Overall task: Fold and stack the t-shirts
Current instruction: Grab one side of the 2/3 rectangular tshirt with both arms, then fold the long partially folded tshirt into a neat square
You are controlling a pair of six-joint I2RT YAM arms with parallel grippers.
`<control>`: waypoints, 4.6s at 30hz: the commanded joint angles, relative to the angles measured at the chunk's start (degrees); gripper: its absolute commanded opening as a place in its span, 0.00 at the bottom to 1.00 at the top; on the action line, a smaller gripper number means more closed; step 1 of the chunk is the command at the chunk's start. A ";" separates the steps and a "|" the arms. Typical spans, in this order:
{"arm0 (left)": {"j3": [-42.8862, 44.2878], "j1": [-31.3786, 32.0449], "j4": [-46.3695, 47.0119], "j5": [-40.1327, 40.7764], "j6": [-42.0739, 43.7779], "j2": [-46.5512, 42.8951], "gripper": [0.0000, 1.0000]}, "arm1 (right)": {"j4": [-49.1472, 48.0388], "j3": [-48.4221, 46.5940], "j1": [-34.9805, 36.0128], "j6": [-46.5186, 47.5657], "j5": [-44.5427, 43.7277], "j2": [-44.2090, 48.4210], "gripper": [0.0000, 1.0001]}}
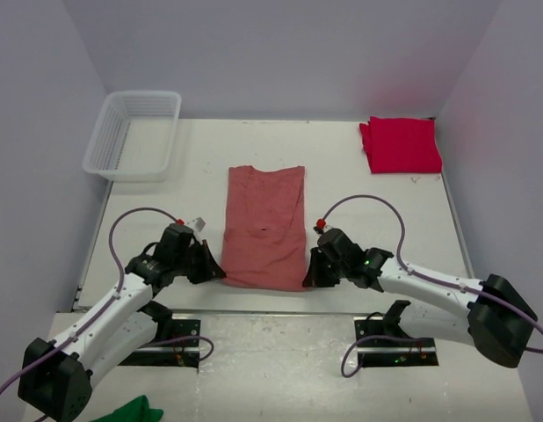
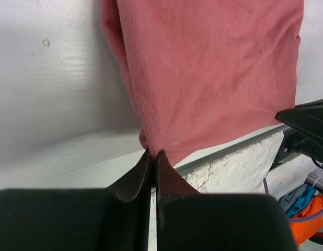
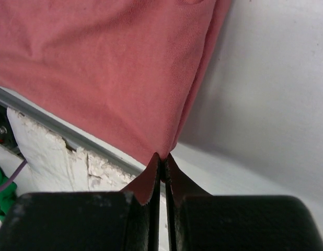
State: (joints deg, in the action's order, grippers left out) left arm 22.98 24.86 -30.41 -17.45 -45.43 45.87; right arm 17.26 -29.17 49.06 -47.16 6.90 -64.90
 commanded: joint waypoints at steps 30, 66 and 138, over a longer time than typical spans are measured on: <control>7.85 0.45 -11.68 -1.36 -0.45 -8.26 0.00 | 11.48 -2.55 5.87 -6.03 -6.81 8.57 0.00; 76.00 -18.00 29.32 -6.45 16.86 82.29 0.52 | 28.94 -111.14 -32.62 27.20 10.79 -77.16 0.67; 20.27 -1.93 22.24 5.94 2.11 54.18 0.00 | 7.89 -33.78 -21.73 10.96 23.07 -52.88 0.00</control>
State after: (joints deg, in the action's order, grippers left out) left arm 49.65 20.67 1.91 -17.52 -42.87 101.49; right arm 26.63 -69.63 24.27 -35.90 38.92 -117.03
